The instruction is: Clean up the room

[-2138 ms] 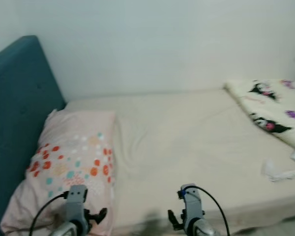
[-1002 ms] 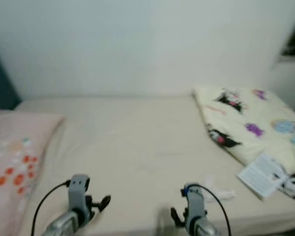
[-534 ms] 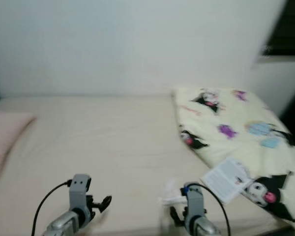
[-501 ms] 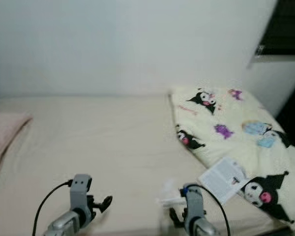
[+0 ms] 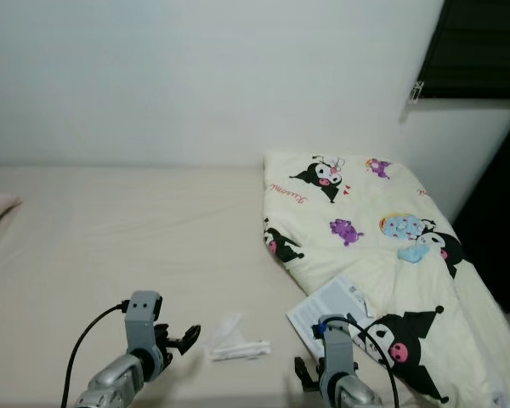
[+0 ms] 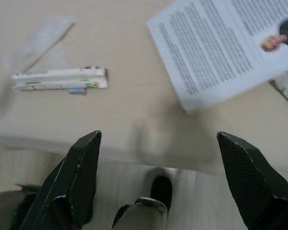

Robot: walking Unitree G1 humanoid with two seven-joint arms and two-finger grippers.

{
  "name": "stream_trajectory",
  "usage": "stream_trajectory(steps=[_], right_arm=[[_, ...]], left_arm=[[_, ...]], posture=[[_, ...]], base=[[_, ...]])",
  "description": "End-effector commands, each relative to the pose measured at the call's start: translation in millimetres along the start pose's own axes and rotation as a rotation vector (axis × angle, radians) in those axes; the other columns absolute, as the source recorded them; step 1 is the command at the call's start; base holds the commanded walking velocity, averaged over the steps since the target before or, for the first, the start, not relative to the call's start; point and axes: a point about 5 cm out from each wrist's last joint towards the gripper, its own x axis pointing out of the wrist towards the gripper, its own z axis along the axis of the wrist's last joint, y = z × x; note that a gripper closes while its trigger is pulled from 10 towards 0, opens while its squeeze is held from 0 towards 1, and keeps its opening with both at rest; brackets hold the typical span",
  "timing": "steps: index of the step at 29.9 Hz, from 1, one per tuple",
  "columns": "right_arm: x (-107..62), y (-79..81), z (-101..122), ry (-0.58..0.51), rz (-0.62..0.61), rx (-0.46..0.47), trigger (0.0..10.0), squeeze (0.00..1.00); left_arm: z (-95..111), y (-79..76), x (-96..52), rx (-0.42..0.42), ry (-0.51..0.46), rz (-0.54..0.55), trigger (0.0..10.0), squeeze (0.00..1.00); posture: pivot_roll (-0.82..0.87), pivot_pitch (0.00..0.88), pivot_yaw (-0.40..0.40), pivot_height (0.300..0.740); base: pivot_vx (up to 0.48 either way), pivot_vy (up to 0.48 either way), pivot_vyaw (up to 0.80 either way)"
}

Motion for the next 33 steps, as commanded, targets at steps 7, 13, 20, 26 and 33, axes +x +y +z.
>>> stream_trajectory(steps=[7,13,20,26,33], right_arm=[[0.9,3.2,-2.6,0.024,-0.001,0.000,10.0,0.00],[0.8,3.1,-3.2,0.029,-0.003,0.001,10.0,0.00],[1.2,3.1,-2.0,0.029,-0.004,0.001,10.0,0.00],[1.8,2.7,1.3,0.018,-0.008,0.009,10.0,0.00],[1.6,1.0,2.7,0.010,-0.013,0.016,10.0,0.00]], left_arm=[[6.2,-2.3,2.4,0.014,-0.023,-0.017,10.0,0.00],[17.0,-15.1,6.5,0.266,-0.046,-0.107,10.0,0.00],[27.4,-44.3,12.9,0.514,-0.068,-0.297,10.0,0.00],[24.6,-62.7,21.2,0.682,0.010,-0.387,10.0,0.00],[31.7,-74.1,29.4,0.654,0.014,-0.394,10.0,0.00]], posture=[[-0.09,0.000,-0.025,0.705],[-0.09,0.002,-0.026,0.675],[-0.09,0.004,-0.023,0.650],[-0.09,0.005,-0.018,0.620],[-0.10,0.008,-0.014,0.590]], base=[[0.000,0.000,0.00],[0.000,0.000,0.00],[0.000,0.000,0.00],[0.000,0.000,0.00],[0.000,0.000,0.00]])
